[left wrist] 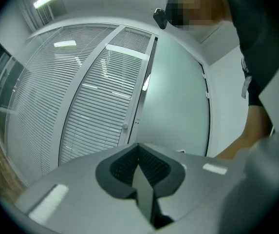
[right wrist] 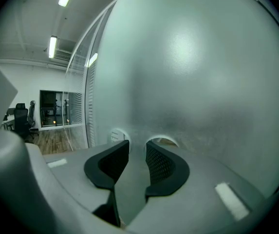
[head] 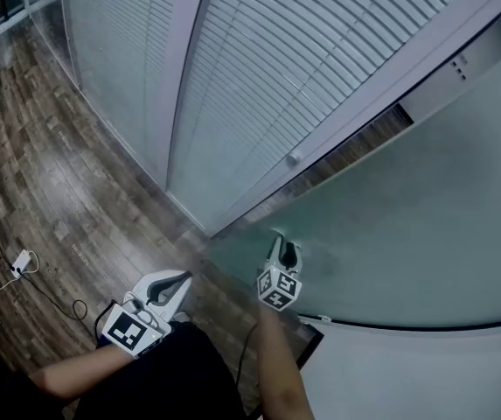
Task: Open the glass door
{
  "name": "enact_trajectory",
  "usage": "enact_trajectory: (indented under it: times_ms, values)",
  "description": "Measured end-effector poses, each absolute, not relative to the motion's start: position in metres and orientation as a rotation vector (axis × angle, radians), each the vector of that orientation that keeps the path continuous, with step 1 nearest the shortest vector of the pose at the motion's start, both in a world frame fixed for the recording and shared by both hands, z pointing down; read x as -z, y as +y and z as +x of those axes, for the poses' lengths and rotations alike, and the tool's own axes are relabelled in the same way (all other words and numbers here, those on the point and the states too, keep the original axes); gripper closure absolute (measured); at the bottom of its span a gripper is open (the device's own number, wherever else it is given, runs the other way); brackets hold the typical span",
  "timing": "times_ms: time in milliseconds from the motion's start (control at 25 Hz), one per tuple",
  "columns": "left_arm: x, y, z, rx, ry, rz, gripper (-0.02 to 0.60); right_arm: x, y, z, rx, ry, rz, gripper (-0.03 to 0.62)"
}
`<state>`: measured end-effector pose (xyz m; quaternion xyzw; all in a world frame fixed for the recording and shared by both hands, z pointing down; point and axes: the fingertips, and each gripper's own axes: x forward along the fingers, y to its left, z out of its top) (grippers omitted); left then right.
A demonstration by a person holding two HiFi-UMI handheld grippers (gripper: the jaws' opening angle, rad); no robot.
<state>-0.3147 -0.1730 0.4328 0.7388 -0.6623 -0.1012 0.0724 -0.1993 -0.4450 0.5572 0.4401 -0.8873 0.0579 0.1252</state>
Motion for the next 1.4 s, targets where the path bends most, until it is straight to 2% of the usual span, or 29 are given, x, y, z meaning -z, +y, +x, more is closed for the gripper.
enact_trajectory:
  times_ms: [800, 1080, 1400]
  values:
    - [-0.442, -0.168, -0.280, 0.290, -1.806, 2.420, 0.580, -0.565, -0.338, -0.164, -0.158, -2.649, 1.219, 0.479]
    - [-0.444, -0.173, -0.261, 0.288, -1.701, 2.474, 0.491, -0.563, -0.308, -0.147, -0.176, -2.655, 1.223, 0.479]
    - [-0.451, -0.182, -0.231, 0.288, -1.535, 2.541, 0.454, -0.568, -0.274, -0.135, -0.188, -2.648, 1.159, 0.477]
